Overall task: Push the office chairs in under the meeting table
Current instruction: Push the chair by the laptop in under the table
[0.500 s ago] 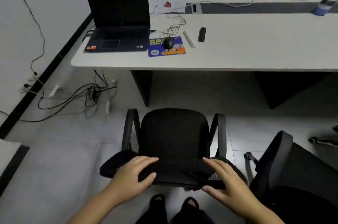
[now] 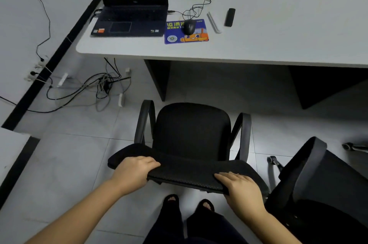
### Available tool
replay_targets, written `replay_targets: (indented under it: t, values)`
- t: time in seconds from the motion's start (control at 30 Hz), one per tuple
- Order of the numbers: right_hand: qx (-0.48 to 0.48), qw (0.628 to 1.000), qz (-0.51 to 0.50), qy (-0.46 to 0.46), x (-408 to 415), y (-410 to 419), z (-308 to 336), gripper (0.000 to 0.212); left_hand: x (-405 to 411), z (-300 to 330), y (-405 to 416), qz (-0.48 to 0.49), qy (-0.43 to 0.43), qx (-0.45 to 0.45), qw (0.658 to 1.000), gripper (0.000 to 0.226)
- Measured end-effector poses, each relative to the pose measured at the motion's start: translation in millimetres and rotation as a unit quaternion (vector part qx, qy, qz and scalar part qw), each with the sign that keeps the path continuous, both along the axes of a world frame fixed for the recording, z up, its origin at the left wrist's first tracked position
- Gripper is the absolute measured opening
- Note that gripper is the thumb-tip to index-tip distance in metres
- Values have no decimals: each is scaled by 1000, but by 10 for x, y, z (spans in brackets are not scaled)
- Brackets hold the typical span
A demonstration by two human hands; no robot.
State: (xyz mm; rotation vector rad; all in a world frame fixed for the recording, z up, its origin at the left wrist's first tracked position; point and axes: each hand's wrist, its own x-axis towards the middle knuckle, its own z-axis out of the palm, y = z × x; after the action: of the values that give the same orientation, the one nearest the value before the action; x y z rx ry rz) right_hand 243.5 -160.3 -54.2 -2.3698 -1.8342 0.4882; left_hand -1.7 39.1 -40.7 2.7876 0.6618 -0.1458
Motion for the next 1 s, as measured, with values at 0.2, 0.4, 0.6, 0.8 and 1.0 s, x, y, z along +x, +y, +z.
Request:
replay_targets:
  t: [0.2,0.4,0.6,0.8,1.0]
  values:
    - [35,999,-10,5,168,303,-2,58,244,37,346,8,10,14,1000,47]
    - [21,999,-28,-2,390,715,37,59,548,111,776,-4,25,35,999,44]
    - [30,998,-49,-12,503,1118,-24,55,756,97,1334,-21,36,36,999,44]
    - [54,996,-65,-27,686,1640,-45,54,965,46,1922,-30,27,26,999,48]
    - [62,994,-82,-49,1063,2180,-28,50,1377,3,2500,-31,3,19,999,43]
